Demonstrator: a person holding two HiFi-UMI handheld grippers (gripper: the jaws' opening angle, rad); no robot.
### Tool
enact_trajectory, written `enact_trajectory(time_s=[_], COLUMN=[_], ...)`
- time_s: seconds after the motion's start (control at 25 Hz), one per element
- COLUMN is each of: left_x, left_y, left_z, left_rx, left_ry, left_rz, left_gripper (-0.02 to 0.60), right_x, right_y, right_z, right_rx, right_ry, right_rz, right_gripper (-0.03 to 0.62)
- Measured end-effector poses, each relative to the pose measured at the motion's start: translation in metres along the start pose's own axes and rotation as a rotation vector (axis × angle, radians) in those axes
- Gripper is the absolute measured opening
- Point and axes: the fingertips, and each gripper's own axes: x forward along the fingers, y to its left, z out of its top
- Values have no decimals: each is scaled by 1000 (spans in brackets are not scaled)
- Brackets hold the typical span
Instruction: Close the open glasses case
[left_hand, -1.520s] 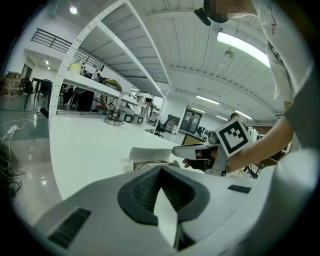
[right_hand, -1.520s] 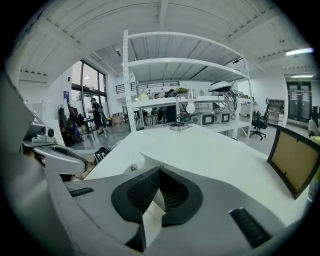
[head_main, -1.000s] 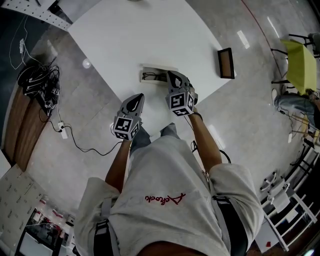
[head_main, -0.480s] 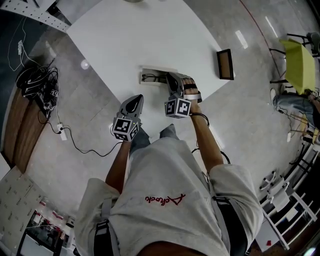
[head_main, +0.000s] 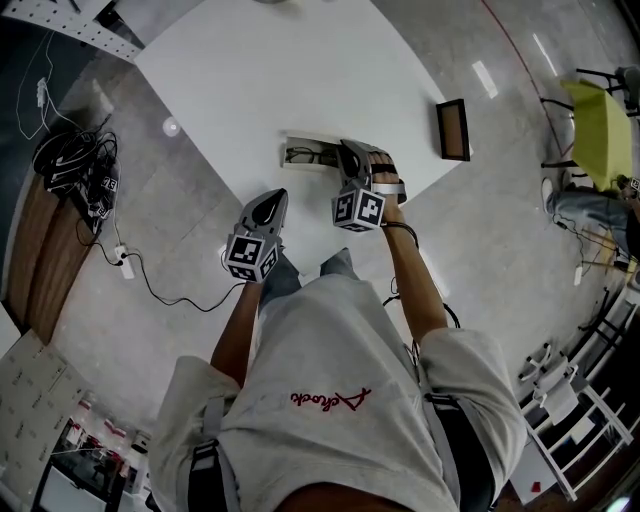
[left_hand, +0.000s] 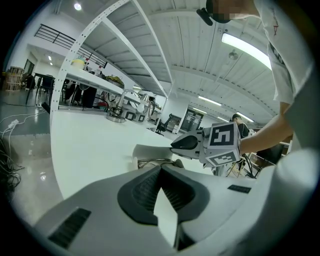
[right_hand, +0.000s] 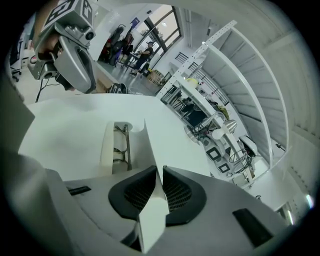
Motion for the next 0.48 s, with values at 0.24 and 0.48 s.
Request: enact_trajectory(time_s=[0.24, 0.48], left_x=[2, 7], left_y=[-2, -4], left_z=[1, 4], left_rx=[6, 6], left_ry=[0, -3], left_rz=[-5, -15], left_gripper=[25, 25], right_x=[-4, -12], right_y=[4, 16], right_z=[0, 2], right_rx=[6, 29], right_ry=[-4, -14], right_rz=[18, 34], right_gripper=[52, 51])
